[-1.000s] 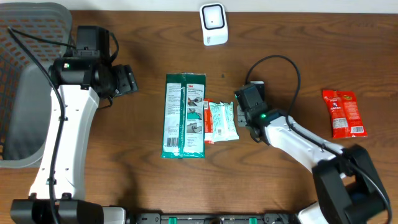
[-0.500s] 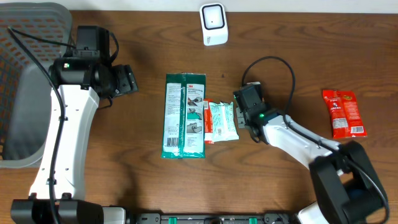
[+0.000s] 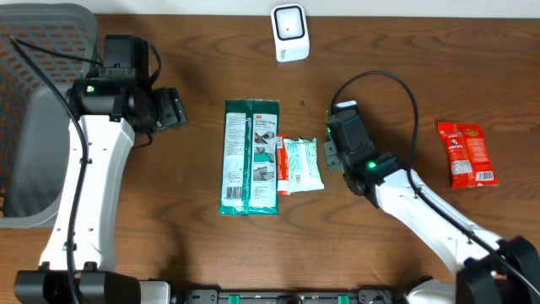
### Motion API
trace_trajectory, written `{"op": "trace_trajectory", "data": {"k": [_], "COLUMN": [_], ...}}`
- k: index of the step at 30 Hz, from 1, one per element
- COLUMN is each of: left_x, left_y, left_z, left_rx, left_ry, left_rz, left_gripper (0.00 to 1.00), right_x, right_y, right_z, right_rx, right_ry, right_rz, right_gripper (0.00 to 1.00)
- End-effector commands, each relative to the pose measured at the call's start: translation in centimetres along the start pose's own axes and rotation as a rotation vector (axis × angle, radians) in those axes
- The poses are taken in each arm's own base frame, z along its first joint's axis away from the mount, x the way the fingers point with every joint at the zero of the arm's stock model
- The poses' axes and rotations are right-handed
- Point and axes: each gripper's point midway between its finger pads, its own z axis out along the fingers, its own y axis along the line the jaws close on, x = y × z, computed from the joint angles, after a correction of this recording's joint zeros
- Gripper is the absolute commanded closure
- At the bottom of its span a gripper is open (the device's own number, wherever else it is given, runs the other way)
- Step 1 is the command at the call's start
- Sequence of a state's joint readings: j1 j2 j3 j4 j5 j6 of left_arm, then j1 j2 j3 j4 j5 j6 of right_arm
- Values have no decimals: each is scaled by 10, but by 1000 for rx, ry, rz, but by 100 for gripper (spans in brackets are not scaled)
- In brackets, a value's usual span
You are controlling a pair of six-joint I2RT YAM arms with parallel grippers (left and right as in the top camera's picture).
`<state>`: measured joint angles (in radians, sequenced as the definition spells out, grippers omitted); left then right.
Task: Scan the item barcode
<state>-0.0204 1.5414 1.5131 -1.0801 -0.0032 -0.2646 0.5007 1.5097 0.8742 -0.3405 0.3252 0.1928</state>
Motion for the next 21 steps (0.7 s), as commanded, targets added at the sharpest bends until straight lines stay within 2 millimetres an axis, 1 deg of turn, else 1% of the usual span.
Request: {"op": "trace_trajectory", "data": {"k": [1, 4, 6, 8, 11, 15, 20, 21], "left_x": [-3, -3, -3, -3, -3, -3, -3, -3], "left_y": [2, 2, 2, 2, 2, 2, 2, 2], "left_z": [-3, -3, -3, -3, -3, -3, -3, -3], "left_rx": [-7, -7, -7, -7, -7, -7, -7, -7], "left_ry": [-11, -11, -11, -11, -11, -11, -11, -11], "left_rz": [-3, -3, -3, -3, -3, -3, -3, -3], "left_gripper": [17, 17, 17, 17, 17, 17, 17, 17], "right_x": [14, 26, 31, 34, 38, 46, 51, 51], "right_y": [-4, -7, -5, -3, -1, 0, -1, -1], "right_z": [19, 35, 44, 49, 57, 64, 65, 65], "right_rx": [62, 104, 108, 108, 110, 114, 117, 116], "right_ry": [54, 92, 108, 113, 124, 146, 165, 165], "right_rz": [-54, -72, -78, -81, -86, -95, -102, -101], "right_gripper": [60, 59, 59, 61, 62, 64, 75, 79]}}
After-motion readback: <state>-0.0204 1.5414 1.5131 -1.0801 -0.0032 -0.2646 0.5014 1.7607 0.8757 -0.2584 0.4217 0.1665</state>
